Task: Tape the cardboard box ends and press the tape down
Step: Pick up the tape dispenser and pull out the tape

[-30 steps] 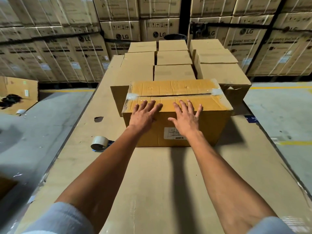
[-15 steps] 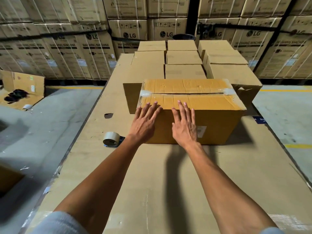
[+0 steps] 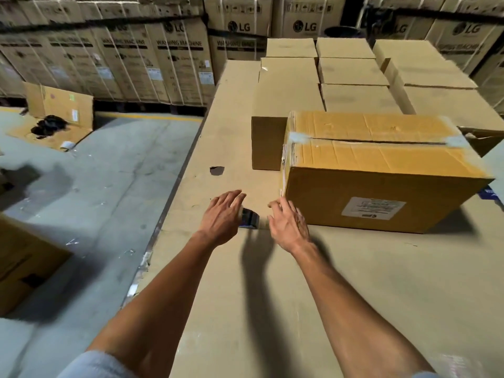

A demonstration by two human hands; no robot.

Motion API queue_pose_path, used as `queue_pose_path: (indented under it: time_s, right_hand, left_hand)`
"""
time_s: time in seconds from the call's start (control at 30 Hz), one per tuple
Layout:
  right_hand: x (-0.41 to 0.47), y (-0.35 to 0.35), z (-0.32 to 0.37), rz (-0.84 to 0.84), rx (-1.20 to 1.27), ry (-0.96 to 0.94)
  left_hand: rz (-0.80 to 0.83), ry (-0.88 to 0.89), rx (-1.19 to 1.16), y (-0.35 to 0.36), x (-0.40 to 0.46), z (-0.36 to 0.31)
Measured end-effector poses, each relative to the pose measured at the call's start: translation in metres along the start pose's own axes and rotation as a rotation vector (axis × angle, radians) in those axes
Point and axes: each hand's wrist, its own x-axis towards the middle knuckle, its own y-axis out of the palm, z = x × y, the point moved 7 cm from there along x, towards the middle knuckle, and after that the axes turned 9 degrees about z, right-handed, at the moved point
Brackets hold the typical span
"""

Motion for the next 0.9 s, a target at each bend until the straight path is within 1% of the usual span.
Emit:
queue_pose_path:
  time_s: [0.2,0.3,0.43,0.53,0.67,0.8,0.9]
  right_hand:
    - [0.025,0.062,0.003,0.213,0.234,0.340]
    - [0.040,0.089,-0.002,0.211,0.400,0.448]
    - [0.055,0.113,-0.012,0.220,0.549,0.626]
    - [0.065,0.127,-0.017,0.247,0.575,0.696]
    - [0.071,0.132,-0.018,0.224,0.627,0.756]
    - [0.064,0.144,-0.022,0.220,0.835,0.876]
    - [0.064,0.172,-0.039,0.228,0.987,0.890]
  left_hand:
    - [0.095,-0.031,-0.124,0.033,0.002,0.054]
    - [0.104,-0.006,-0.154,0.046,0.010,0.066]
    - [0.083,0.048,-0.155,0.059,0.024,0.074]
    - [0.110,0.081,-0.168,0.069,0.034,0.076]
    - [0.048,0.131,-0.235,0.079,0.038,0.081]
    - [0.033,0.123,-0.289,0.081,0.039,0.086]
    - [0.032,0.134,-0.293,0.082,0.037,0.087]
